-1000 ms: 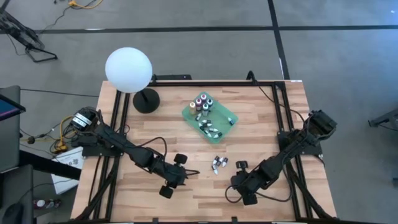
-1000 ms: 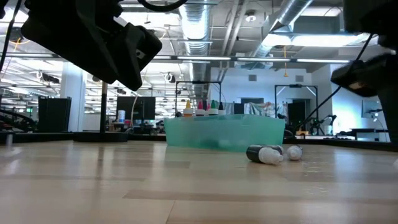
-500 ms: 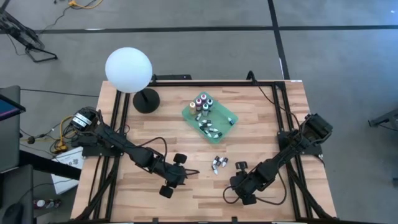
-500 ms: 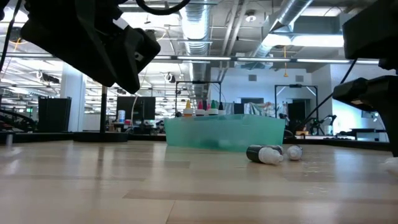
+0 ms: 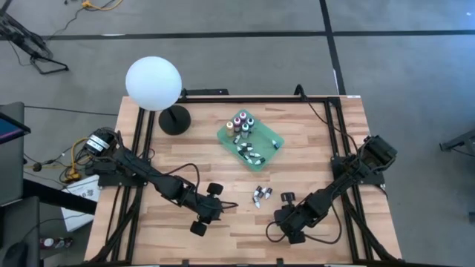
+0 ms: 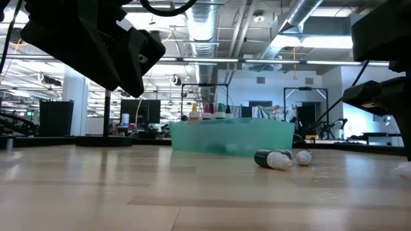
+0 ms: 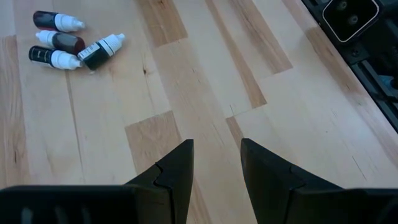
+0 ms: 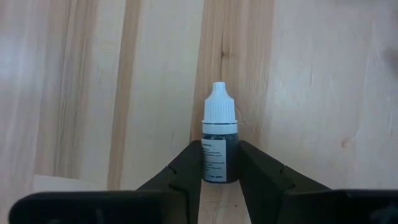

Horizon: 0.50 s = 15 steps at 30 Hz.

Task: Pick & Place food coloring
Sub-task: Put the small red food coloring bottle into the green bin

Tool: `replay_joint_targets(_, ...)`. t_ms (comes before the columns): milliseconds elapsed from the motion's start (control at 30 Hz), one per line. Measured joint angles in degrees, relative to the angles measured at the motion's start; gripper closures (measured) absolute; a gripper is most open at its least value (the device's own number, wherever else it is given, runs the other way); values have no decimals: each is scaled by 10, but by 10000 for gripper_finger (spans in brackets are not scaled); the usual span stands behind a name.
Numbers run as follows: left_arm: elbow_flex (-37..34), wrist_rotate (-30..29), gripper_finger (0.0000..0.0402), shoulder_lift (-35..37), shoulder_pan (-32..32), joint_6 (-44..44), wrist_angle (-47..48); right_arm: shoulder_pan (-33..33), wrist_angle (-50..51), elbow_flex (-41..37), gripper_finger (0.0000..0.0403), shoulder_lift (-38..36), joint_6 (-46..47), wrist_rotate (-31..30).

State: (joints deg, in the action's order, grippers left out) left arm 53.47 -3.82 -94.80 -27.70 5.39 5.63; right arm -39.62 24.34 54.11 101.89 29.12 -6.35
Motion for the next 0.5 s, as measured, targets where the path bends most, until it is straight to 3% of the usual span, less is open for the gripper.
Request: replay_joint_targets(500,0,0,274,0,0,0,8,4,31,29,325,3,1,-30)
